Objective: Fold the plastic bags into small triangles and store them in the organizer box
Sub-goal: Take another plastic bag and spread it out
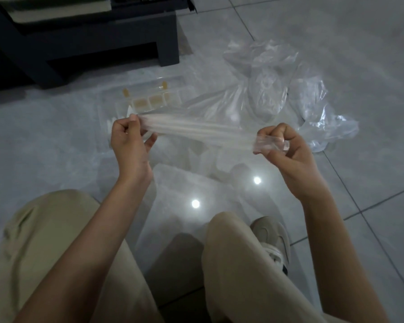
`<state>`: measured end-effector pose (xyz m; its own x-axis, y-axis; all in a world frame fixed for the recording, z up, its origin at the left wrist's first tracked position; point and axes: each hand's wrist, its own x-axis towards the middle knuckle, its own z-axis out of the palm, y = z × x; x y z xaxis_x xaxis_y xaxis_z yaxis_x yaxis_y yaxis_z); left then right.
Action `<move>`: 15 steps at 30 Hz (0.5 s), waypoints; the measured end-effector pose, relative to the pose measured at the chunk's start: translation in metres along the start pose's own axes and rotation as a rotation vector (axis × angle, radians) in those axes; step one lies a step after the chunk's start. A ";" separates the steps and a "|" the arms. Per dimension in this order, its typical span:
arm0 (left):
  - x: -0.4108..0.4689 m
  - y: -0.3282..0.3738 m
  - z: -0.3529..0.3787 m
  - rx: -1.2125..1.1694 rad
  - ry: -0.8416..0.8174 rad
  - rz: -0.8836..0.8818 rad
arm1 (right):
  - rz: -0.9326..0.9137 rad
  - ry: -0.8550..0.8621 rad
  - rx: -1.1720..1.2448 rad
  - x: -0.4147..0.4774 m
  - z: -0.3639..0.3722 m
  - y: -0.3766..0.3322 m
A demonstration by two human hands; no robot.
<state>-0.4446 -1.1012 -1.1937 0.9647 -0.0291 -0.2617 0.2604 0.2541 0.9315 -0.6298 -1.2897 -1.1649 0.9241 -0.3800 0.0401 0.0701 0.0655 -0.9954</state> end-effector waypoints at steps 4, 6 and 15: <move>-0.004 0.003 0.001 0.032 -0.017 0.069 | -0.054 0.129 -0.056 0.001 0.000 0.001; -0.005 0.003 0.002 0.025 -0.033 0.073 | -0.070 0.182 -0.095 0.003 -0.001 0.003; -0.015 0.001 0.005 -0.145 -0.255 -0.084 | 0.004 0.508 -0.070 -0.003 -0.004 0.014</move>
<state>-0.4588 -1.1057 -1.1873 0.9236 -0.2931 -0.2471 0.3489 0.3756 0.8586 -0.6331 -1.2916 -1.1795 0.6240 -0.7814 0.0065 0.0262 0.0126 -0.9996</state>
